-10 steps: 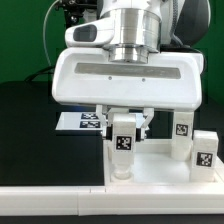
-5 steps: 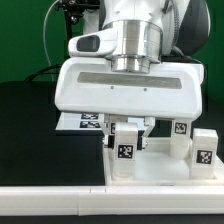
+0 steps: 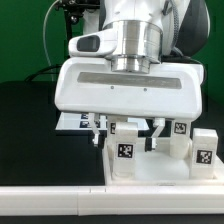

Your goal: Assemble square table

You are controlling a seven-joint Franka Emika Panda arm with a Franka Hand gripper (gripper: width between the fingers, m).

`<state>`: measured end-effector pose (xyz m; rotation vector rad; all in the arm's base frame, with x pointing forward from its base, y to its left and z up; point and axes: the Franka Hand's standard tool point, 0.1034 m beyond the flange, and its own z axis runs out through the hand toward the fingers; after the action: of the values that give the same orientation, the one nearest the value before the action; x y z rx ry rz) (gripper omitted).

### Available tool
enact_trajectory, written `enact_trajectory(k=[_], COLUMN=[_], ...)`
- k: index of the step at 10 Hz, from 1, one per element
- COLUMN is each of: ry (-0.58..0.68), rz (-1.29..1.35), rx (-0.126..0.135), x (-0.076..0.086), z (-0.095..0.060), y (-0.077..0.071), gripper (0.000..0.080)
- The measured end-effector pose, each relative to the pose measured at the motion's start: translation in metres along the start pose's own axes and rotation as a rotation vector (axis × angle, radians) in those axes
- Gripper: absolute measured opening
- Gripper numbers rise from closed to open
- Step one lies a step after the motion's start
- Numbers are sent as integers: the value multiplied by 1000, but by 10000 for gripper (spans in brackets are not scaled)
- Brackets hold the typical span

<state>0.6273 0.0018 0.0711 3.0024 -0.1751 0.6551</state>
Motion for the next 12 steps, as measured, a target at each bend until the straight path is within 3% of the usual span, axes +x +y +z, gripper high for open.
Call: enact_trajectory(k=[2, 4, 8, 11, 12], ry=[-26, -207, -555, -553, -554], rz=[9, 28, 53, 66, 86], rx=[10, 30, 53, 48, 42], x=[19, 25, 10, 8, 8], z=[-12, -16, -20, -17, -17], y=[1, 2, -2, 2, 2], gripper=[643, 648, 649, 649, 544])
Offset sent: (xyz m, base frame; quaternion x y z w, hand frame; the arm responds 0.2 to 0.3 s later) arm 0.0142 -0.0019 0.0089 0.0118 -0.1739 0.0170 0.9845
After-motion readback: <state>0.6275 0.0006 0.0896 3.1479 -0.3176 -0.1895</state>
